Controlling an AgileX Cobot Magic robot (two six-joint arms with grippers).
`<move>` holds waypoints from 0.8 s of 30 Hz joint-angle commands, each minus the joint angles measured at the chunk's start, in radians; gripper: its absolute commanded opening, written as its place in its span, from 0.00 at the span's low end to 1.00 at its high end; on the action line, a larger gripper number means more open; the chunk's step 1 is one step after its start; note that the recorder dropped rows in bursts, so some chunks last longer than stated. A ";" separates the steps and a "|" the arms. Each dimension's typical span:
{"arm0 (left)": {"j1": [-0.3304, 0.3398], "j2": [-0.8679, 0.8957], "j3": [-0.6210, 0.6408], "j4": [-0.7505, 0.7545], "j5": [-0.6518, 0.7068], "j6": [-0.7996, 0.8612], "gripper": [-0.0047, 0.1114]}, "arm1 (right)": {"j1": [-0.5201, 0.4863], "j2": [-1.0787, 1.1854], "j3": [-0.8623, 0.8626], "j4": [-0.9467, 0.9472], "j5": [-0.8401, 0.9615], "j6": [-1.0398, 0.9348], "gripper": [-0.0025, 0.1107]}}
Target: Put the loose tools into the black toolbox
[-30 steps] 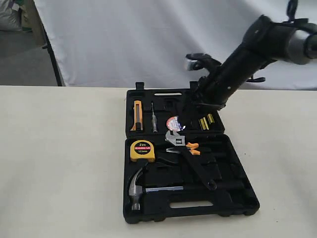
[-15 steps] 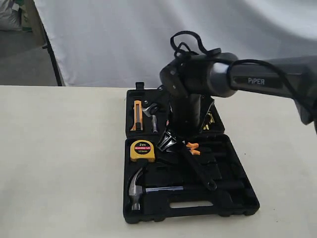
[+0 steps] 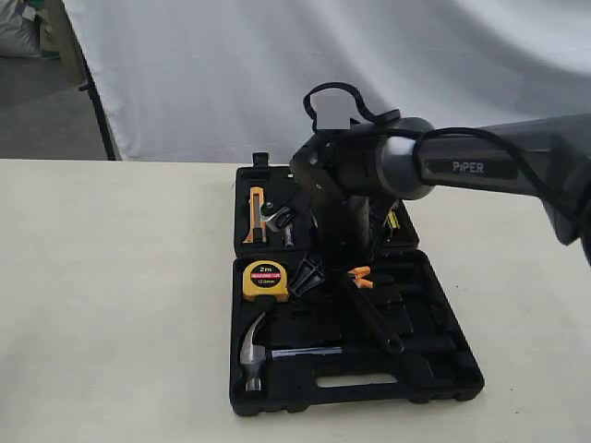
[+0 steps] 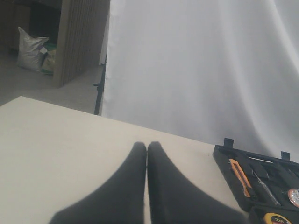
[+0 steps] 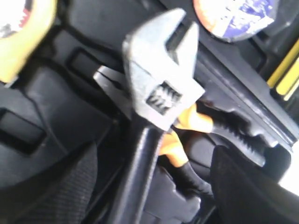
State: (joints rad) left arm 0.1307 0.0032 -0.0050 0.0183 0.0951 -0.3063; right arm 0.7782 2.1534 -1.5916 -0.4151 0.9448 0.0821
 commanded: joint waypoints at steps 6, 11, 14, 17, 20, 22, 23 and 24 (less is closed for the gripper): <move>0.025 -0.003 -0.003 0.004 -0.007 -0.005 0.05 | 0.003 0.074 0.003 -0.099 0.004 0.045 0.54; 0.025 -0.003 -0.003 0.004 -0.007 -0.005 0.05 | 0.003 0.074 0.003 -0.158 0.015 0.084 0.17; 0.025 -0.003 -0.003 0.004 -0.007 -0.005 0.05 | 0.003 0.074 0.003 -0.165 0.017 0.091 0.02; 0.025 -0.003 -0.003 0.004 -0.007 -0.005 0.05 | 0.005 0.070 0.000 -0.165 0.017 0.085 0.02; 0.025 -0.003 -0.003 0.004 -0.007 -0.005 0.05 | 0.005 0.021 0.000 -0.163 0.000 0.074 0.02; 0.025 -0.003 -0.003 0.004 -0.007 -0.005 0.05 | 0.000 -0.043 0.000 -0.157 -0.024 0.062 0.02; 0.025 -0.003 -0.003 0.004 -0.007 -0.005 0.05 | -0.009 -0.073 0.000 -0.123 -0.041 0.016 0.02; 0.025 -0.003 -0.003 0.004 -0.007 -0.005 0.05 | -0.035 -0.114 0.000 -0.026 -0.066 -0.071 0.02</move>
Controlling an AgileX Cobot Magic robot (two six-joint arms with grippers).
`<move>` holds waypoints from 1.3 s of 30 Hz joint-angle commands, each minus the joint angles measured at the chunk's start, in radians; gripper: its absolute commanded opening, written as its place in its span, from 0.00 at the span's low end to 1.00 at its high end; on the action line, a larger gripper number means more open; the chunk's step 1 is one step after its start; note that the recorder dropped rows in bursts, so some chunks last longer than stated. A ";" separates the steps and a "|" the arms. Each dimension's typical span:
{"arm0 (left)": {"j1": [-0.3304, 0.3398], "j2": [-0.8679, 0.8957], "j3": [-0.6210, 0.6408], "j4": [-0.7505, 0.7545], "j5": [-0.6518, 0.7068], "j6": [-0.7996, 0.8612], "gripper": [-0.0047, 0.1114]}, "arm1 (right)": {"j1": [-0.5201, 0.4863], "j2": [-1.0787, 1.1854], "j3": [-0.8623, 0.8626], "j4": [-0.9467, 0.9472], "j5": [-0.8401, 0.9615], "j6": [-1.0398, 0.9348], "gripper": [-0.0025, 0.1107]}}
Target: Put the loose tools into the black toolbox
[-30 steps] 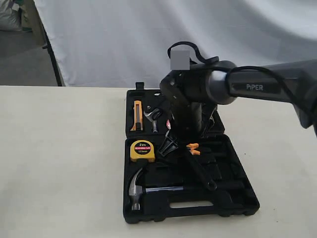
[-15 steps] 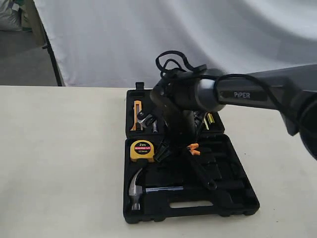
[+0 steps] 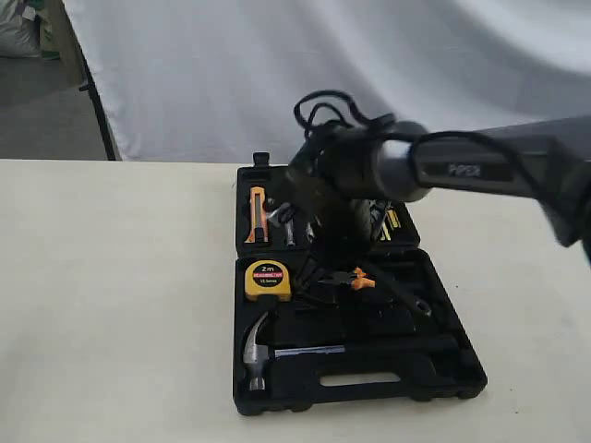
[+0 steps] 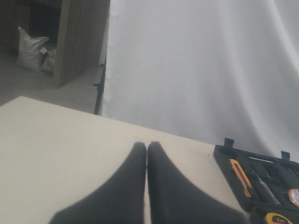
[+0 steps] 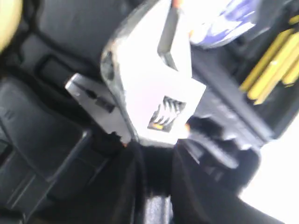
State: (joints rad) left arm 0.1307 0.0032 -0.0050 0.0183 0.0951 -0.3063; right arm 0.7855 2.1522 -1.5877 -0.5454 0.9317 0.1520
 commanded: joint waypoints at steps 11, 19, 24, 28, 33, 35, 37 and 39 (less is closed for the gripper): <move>0.025 -0.003 -0.003 0.004 -0.007 -0.005 0.05 | -0.389 0.048 -0.047 1.131 0.289 -1.223 0.02; 0.025 -0.003 -0.003 0.004 -0.007 -0.005 0.05 | -0.303 0.054 -0.047 1.119 0.289 -1.147 0.02; 0.025 -0.003 -0.003 0.004 -0.007 -0.005 0.05 | -0.292 0.017 -0.043 1.111 0.289 -1.147 0.02; 0.025 -0.003 -0.003 0.004 -0.007 -0.005 0.05 | -0.302 0.041 -0.015 1.067 0.289 -1.147 0.02; 0.025 -0.003 -0.003 0.004 -0.007 -0.005 0.05 | -0.324 0.094 -0.035 1.049 0.289 -1.112 0.02; 0.025 -0.003 -0.003 0.004 -0.007 -0.005 0.05 | -0.324 0.100 -0.044 1.047 0.289 -1.108 0.02; 0.025 -0.003 -0.003 0.004 -0.007 -0.005 0.05 | -0.324 0.100 -0.049 1.047 0.289 -1.105 0.02; 0.025 -0.003 -0.003 0.004 -0.007 -0.005 0.05 | -0.314 0.100 -0.051 1.039 0.289 -1.101 0.02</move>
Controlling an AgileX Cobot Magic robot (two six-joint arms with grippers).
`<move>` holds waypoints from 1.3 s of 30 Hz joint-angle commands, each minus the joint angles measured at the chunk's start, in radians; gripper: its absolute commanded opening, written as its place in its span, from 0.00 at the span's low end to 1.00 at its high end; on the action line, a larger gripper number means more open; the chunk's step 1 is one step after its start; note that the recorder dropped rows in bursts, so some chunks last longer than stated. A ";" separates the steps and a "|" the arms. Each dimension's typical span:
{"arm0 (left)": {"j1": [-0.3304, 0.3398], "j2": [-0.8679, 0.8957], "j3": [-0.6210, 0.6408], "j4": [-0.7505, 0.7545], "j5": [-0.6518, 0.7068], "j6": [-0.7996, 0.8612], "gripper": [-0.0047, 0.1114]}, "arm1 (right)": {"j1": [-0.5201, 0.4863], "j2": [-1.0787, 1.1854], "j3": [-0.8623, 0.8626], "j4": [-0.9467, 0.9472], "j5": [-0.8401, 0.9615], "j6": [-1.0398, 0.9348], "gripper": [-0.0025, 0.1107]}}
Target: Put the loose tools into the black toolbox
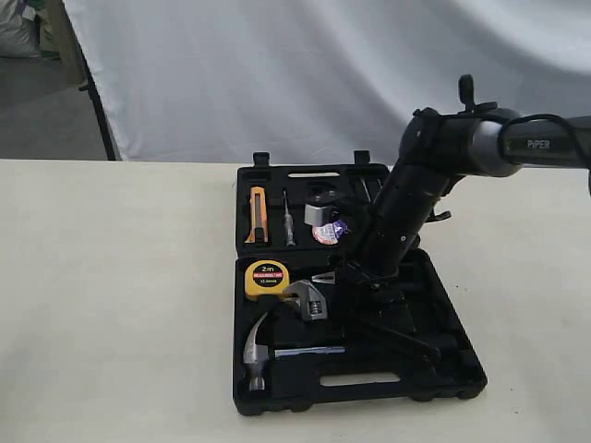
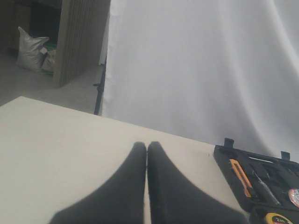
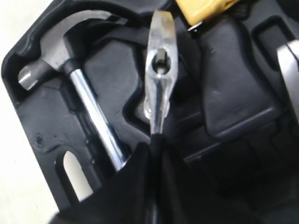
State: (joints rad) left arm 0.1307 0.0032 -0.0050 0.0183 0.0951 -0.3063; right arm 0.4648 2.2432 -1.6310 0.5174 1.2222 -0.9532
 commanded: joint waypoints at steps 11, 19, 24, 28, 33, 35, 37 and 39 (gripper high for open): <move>0.025 -0.003 -0.003 0.004 -0.007 -0.005 0.05 | 0.120 0.009 -0.007 -0.394 -0.064 0.304 0.02; 0.025 -0.003 -0.003 0.004 -0.007 -0.005 0.05 | 0.166 0.009 -0.007 -0.511 -0.100 0.364 0.02; 0.025 -0.003 -0.003 0.004 -0.007 -0.005 0.05 | 0.168 0.009 -0.007 -0.530 -0.126 0.389 0.02; 0.025 -0.003 -0.003 0.004 -0.007 -0.005 0.05 | 0.168 0.009 -0.007 -0.530 -0.127 0.385 0.02; 0.025 -0.003 -0.003 0.004 -0.007 -0.005 0.05 | 0.168 0.009 -0.007 -0.530 -0.148 0.408 0.07; 0.025 -0.003 -0.003 0.004 -0.007 -0.005 0.05 | 0.168 0.009 -0.007 -0.530 -0.148 0.414 0.19; 0.025 -0.003 -0.003 0.004 -0.007 -0.005 0.05 | 0.168 0.009 -0.007 -0.530 -0.148 0.415 0.40; 0.025 -0.003 -0.003 0.004 -0.007 -0.005 0.05 | 0.168 0.009 -0.007 -0.532 -0.131 0.417 0.60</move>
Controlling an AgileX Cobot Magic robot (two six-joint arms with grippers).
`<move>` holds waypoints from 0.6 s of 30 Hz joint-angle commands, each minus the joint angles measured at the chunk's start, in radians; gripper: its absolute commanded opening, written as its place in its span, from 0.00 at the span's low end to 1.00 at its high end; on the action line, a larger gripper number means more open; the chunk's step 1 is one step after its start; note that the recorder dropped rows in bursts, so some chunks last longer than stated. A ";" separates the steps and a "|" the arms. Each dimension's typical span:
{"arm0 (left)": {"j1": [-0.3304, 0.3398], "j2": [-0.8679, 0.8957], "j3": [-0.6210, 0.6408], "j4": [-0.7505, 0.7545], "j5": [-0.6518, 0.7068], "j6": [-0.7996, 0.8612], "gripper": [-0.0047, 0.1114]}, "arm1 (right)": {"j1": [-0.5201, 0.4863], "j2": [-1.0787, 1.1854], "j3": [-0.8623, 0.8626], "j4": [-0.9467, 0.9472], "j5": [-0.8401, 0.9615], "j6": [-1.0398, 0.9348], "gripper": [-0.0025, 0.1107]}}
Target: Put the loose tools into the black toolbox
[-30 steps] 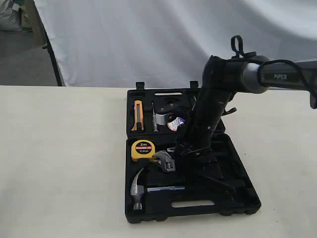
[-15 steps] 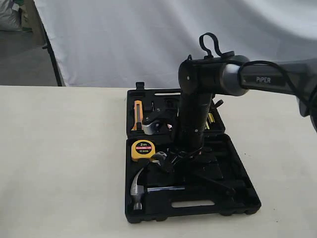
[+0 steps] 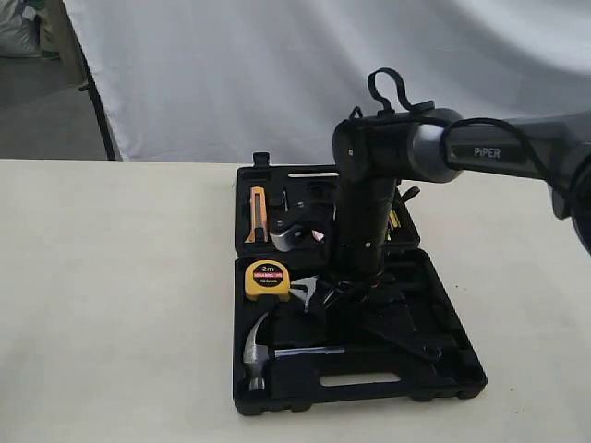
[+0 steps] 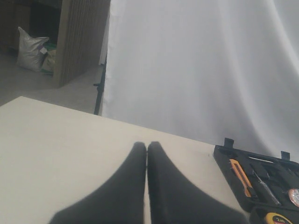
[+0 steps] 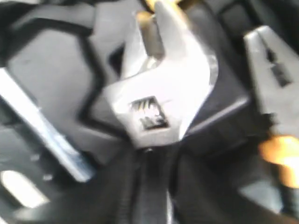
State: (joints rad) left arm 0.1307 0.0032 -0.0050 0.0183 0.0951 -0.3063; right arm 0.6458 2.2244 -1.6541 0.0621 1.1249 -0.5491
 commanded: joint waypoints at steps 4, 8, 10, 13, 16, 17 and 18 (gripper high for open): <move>0.025 -0.003 -0.003 0.004 -0.007 -0.005 0.05 | -0.005 -0.006 -0.014 -0.127 0.034 -0.043 0.85; 0.025 -0.003 -0.003 0.004 -0.007 -0.005 0.05 | -0.003 -0.063 -0.057 -0.094 0.034 -0.043 0.86; 0.025 -0.003 -0.003 0.004 -0.007 -0.005 0.05 | -0.003 -0.084 -0.064 -0.086 0.034 -0.046 0.86; 0.025 -0.003 -0.003 0.004 -0.007 -0.005 0.05 | -0.003 -0.093 -0.064 -0.086 0.034 -0.066 0.86; 0.025 -0.003 -0.003 0.004 -0.007 -0.005 0.05 | -0.003 -0.066 -0.064 -0.080 0.023 -0.068 0.86; 0.025 -0.003 -0.003 0.004 -0.007 -0.005 0.05 | -0.003 -0.058 -0.064 -0.077 0.023 -0.074 0.86; 0.025 -0.003 -0.003 0.004 -0.007 -0.005 0.05 | -0.003 -0.036 -0.064 -0.046 0.008 -0.106 0.86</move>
State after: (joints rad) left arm 0.1307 0.0032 -0.0050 0.0183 0.0951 -0.3063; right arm 0.6461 2.1668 -1.7194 -0.0134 1.1492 -0.6180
